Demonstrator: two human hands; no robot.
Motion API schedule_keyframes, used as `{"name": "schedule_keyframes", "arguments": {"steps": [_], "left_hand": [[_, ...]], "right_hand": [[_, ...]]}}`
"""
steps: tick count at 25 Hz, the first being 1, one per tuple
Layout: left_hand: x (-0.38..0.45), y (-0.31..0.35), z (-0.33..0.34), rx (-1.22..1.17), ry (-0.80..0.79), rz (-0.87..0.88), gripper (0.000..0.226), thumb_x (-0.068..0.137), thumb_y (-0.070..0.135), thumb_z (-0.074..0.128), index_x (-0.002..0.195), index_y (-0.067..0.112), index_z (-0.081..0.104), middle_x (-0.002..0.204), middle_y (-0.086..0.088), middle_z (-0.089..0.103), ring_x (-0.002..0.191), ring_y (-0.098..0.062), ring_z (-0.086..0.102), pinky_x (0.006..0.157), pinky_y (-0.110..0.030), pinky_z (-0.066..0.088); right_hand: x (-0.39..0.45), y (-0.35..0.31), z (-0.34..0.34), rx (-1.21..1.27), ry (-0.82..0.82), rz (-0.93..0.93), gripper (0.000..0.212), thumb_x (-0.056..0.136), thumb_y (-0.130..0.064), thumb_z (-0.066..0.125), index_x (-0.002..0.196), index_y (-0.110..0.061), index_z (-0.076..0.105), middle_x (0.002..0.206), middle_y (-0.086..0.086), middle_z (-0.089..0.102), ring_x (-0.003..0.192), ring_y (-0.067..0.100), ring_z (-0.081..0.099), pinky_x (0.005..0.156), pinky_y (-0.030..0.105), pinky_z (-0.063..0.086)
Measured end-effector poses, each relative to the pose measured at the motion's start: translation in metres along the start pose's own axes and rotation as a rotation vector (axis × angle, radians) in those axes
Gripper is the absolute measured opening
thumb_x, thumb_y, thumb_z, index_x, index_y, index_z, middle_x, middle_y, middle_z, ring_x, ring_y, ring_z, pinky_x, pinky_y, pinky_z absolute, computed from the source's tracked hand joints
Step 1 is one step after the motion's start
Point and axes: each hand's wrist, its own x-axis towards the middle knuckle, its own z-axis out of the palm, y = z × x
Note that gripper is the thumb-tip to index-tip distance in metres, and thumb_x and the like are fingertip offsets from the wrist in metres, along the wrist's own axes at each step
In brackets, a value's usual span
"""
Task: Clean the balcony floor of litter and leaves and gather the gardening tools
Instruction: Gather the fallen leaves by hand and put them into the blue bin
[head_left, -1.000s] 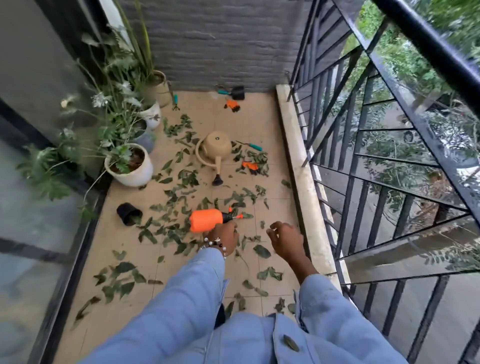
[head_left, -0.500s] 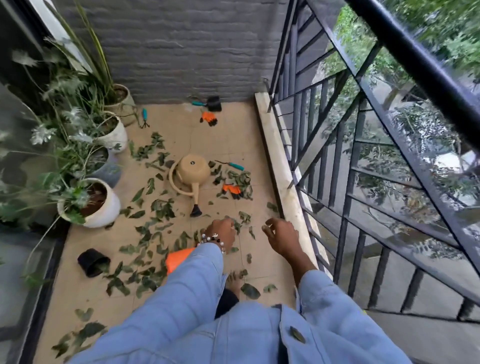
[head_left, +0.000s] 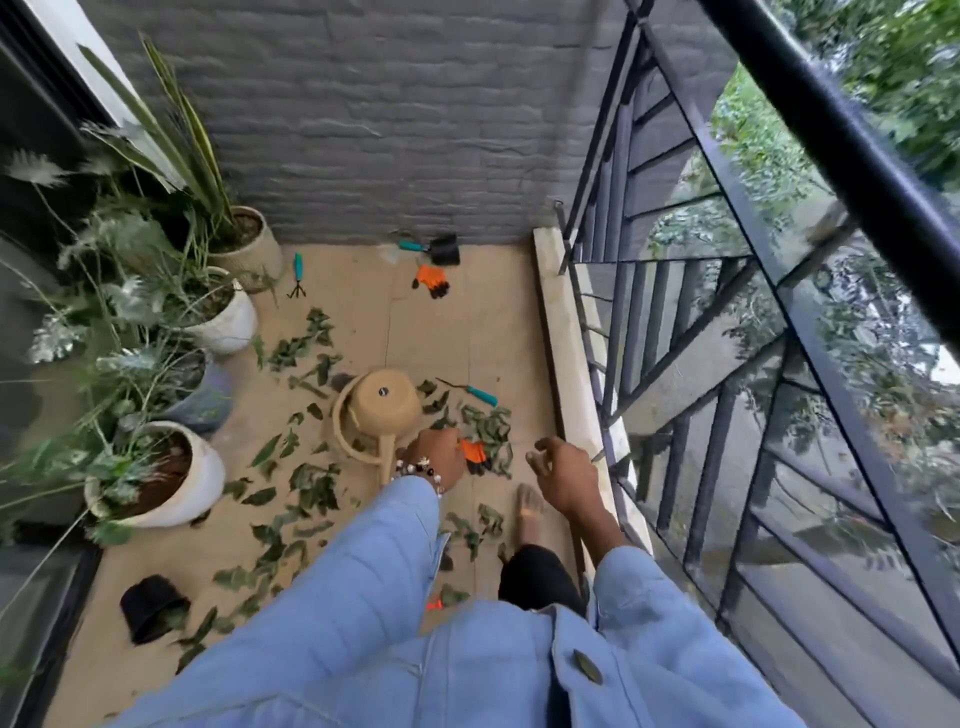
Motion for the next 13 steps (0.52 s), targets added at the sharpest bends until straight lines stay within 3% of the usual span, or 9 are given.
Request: {"name": "schedule_keyframes", "arguments": {"steps": [5,13], "left_hand": [[0.099,0.055,-0.049,0.020,-0.008,-0.085,0.033,0.100,0.024,0.043,0.130,0.015,0.054,0.123,-0.014,0.062,0.112,-0.032,0.058,0.086,-0.034,0.045],[0.232,0.114,-0.128,-0.173,0.127,-0.229,0.030,0.095,0.023,0.050,0.124,0.019,0.059,0.122,-0.009,0.065,0.110,-0.030,0.061,0.093,-0.033,0.048]], "right_hand": [[0.137,-0.001,-0.052,-0.046,-0.075,-0.090,0.033,0.095,-0.038,0.051,0.119,-0.017,0.060,0.113,0.008,0.065,0.112,0.030,0.055,0.087,0.038,0.047],[0.316,-0.026,-0.129,-0.164,-0.193,-0.241,0.034,0.096,-0.039,0.047,0.116,-0.016,0.062,0.115,0.013,0.064,0.112,0.034,0.056,0.086,0.038,0.048]]}}
